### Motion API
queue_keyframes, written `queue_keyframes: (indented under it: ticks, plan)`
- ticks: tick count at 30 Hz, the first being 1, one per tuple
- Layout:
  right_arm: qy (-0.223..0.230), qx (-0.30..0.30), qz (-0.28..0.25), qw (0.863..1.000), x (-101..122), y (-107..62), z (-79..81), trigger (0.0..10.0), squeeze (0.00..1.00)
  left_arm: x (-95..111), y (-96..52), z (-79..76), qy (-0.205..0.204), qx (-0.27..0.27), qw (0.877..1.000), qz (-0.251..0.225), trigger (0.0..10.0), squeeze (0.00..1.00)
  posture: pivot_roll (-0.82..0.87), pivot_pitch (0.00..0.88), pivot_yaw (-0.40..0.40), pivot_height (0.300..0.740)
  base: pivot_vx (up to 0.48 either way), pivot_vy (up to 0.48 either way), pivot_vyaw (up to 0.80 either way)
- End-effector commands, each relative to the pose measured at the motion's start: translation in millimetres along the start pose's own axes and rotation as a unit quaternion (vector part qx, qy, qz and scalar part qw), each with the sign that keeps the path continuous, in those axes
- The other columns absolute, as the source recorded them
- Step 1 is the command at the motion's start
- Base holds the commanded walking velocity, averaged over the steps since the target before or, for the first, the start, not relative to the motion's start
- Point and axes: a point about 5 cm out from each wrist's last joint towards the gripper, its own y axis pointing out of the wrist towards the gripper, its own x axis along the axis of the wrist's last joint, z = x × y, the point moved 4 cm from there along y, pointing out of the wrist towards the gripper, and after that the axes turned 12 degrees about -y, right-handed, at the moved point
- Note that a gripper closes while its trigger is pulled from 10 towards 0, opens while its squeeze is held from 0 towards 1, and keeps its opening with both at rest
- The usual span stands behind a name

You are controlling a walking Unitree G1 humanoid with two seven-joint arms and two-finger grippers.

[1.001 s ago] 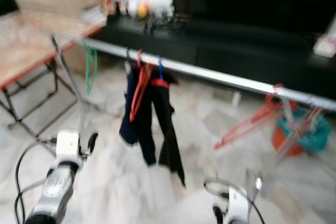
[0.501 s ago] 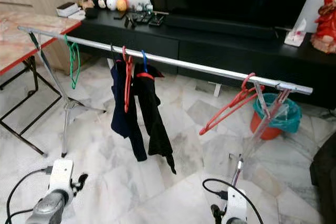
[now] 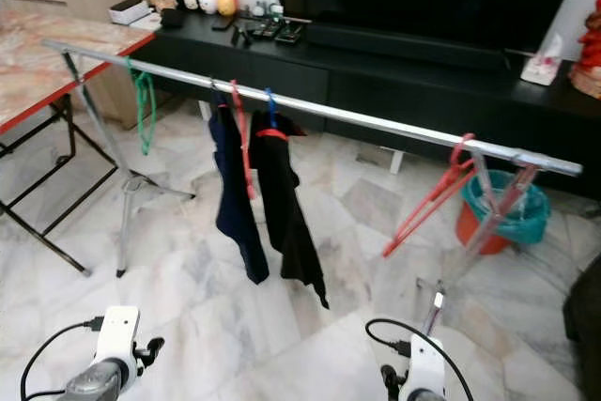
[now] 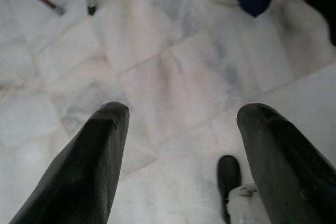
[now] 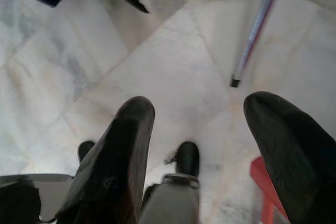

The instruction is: Hang hanger

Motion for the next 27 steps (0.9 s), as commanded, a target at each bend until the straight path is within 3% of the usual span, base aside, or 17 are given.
queue_keyframes:
  ticks: [1, 11, 27]
  plan:
    - [0.006, 0.001, -0.002, 1.0, 1.1, 0.6, 3.3, 10.0, 0.0, -5.2, -0.9, 6.9, 0.008, 0.011, 1.0, 0.016, 10.0, 0.0, 0.03, 0.0, 0.01, 0.74, 0.0, 0.382, 0.0]
    - [0.01, -0.004, -0.003, 1.0, 1.5, 0.6, 2.9, 10.0, 0.0, -9.7, -4.4, 22.8, -0.013, 0.035, 0.999, 0.017, 10.0, 0.0, 0.04, 0.0, 0.01, 0.74, 0.0, 0.377, 0.0]
    - [0.019, -0.013, -0.005, 1.0, 1.9, 0.6, 1.6, 10.0, 0.0, -11.0, -4.2, 19.4, -0.009, 0.029, 0.999, 0.019, 10.0, 0.0, 0.03, 0.0, 0.018, 0.74, 0.0, 0.365, 0.0]
